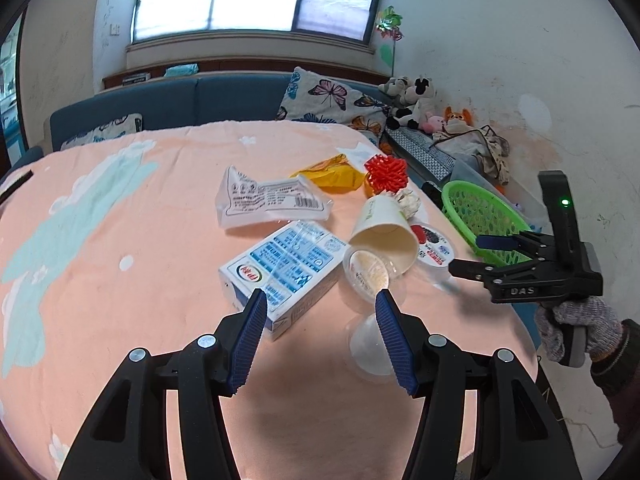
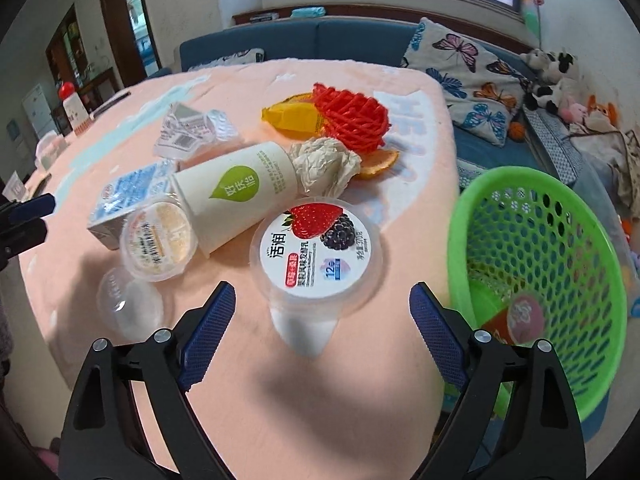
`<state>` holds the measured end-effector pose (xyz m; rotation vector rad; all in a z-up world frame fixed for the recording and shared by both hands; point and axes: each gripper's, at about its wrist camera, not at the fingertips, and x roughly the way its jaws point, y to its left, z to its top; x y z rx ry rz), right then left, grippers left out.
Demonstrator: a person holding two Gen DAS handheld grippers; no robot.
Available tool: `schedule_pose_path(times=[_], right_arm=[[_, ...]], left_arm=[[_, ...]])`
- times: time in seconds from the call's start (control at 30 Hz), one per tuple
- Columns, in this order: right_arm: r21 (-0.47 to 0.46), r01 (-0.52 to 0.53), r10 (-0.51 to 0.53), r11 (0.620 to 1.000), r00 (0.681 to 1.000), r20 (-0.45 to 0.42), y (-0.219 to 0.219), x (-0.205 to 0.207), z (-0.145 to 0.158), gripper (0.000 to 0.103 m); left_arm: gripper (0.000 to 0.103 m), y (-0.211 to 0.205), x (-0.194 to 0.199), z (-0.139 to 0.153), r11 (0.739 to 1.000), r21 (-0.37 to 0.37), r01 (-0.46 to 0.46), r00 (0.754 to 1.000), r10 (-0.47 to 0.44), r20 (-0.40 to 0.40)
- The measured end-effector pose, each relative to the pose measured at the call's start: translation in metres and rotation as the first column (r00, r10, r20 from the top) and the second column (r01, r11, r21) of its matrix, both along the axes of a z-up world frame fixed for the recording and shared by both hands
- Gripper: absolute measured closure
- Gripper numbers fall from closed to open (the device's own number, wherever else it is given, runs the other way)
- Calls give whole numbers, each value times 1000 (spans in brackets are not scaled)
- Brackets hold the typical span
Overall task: Collect trash
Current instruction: 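Grasp the clear plastic lid with the left gripper while the right gripper grasps the strawberry yogurt tub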
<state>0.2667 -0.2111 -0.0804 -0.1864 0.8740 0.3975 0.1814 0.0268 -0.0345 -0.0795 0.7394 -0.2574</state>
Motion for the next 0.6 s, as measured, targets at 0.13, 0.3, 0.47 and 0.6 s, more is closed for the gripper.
schedule_pose_path(times=[0.13,0.3,0.47,0.6], right_arm=[[-24,-16,16,1000,1000,-9,6,11,-8,15],[-39,-39,38,998,999,-14,11,24,-16,15],[-58,-63,62,996,998,-25,18,29,-20,14],[-62,-72,70,996,997,-29,21,34,-24,13]], left_arm=[[48,4,2,-3,1000,-4,-6,1000,6,-7],[48,6,7,-4,1000,-11,-16,1000,16,-13],[48,7,8,-9,1000,-14,-13,1000,12,-24],[48,5,8,-11,1000,-15,-4,1000,3,-28]])
